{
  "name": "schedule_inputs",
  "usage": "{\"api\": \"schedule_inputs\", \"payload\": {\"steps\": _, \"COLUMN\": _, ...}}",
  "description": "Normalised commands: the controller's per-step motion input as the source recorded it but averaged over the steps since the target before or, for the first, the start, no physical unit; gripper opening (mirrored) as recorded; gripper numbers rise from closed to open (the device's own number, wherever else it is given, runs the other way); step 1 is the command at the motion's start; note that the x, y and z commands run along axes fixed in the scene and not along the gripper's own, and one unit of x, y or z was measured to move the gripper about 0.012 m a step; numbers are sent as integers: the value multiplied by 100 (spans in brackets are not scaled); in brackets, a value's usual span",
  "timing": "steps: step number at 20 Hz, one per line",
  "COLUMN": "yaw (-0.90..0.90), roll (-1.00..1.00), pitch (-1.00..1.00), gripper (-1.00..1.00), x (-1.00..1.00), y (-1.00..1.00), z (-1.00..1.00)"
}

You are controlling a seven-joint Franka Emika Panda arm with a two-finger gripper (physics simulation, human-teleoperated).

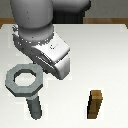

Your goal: Put the loop with the handle onto the peg.

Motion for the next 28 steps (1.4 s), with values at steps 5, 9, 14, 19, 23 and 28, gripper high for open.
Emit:
{"api": "schedule_inputs", "payload": {"steps": 5, "yaw": 0, "roll": 0, "pitch": 0, "gripper": -100, "x": 0, "y": 20, "z": -20}}
{"api": "schedule_inputs", "payload": {"steps": 9, "yaw": 0, "roll": 0, "pitch": 0, "gripper": -100, "x": 0, "y": 0, "z": -75}}
{"api": "schedule_inputs", "payload": {"steps": 14, "yaw": 0, "roll": 0, "pitch": 0, "gripper": -100, "x": 0, "y": 0, "z": -60}}
{"api": "schedule_inputs", "payload": {"steps": 19, "yaw": 0, "roll": 0, "pitch": 0, "gripper": 100, "x": 0, "y": 0, "z": -20}}
{"api": "schedule_inputs", "payload": {"steps": 23, "yaw": 0, "roll": 0, "pitch": 0, "gripper": 100, "x": 0, "y": 0, "z": 0}}
{"api": "schedule_inputs", "payload": {"steps": 28, "yaw": 0, "roll": 0, "pitch": 0, "gripper": 100, "x": 0, "y": 0, "z": 0}}
